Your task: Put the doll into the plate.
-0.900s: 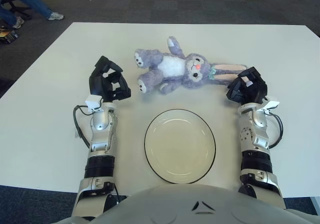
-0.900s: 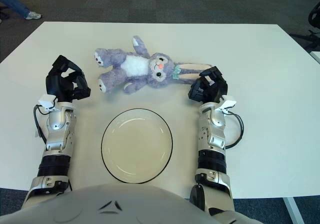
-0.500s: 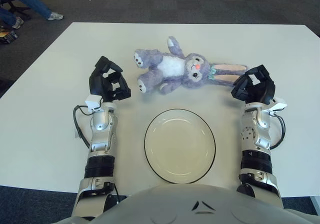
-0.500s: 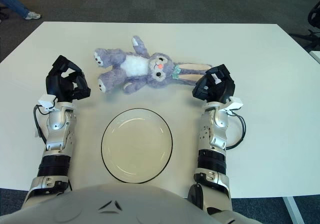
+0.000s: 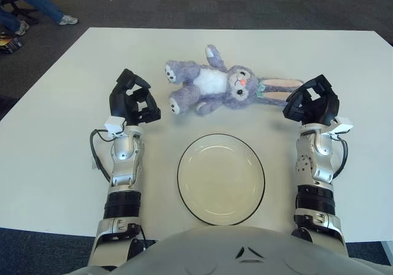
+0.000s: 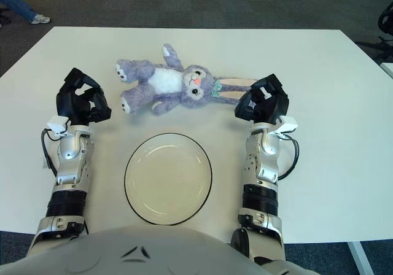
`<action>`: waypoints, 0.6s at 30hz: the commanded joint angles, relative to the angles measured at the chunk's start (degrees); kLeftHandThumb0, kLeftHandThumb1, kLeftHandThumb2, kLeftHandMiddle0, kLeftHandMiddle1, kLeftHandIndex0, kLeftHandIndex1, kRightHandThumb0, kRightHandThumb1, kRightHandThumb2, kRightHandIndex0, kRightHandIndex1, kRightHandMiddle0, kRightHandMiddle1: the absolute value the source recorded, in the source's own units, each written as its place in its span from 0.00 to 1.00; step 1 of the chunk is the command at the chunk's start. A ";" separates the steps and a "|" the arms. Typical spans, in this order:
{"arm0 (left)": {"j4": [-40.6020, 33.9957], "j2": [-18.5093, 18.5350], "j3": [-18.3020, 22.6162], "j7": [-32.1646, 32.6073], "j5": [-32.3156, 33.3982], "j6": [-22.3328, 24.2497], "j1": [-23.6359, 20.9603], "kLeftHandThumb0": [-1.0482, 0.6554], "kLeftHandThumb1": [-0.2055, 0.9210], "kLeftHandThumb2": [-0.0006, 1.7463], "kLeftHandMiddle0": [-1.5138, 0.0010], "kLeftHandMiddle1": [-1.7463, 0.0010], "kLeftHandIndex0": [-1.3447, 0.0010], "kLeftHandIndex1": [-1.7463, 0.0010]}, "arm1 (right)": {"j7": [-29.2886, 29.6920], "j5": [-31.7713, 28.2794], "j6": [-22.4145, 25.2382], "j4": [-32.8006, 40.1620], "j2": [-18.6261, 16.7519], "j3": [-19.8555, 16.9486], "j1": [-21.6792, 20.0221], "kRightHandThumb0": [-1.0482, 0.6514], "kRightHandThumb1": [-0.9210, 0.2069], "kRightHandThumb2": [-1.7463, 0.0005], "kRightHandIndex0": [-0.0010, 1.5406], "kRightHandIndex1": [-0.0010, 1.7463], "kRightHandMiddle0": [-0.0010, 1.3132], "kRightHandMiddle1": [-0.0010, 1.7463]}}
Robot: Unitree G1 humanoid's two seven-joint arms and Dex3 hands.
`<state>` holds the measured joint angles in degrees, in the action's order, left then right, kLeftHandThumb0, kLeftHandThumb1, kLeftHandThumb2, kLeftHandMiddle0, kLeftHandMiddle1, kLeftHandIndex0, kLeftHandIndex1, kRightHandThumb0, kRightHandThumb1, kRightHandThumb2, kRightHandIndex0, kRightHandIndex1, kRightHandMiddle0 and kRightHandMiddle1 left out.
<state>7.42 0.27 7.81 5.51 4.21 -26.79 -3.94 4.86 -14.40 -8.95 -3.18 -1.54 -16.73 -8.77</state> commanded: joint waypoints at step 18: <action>7.95 -4.37 -1.31 1.08 -0.87 -1.01 6.00 0.31 0.36 0.83 0.12 0.00 0.47 0.00 | -1.86 15.90 4.70 2.28 15.07 4.44 -2.95 0.61 0.80 0.07 0.56 1.00 0.51 0.91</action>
<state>8.79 0.02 7.72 5.73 3.91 -27.12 -4.52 3.85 -1.03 -2.34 -0.43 11.01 -13.30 -9.94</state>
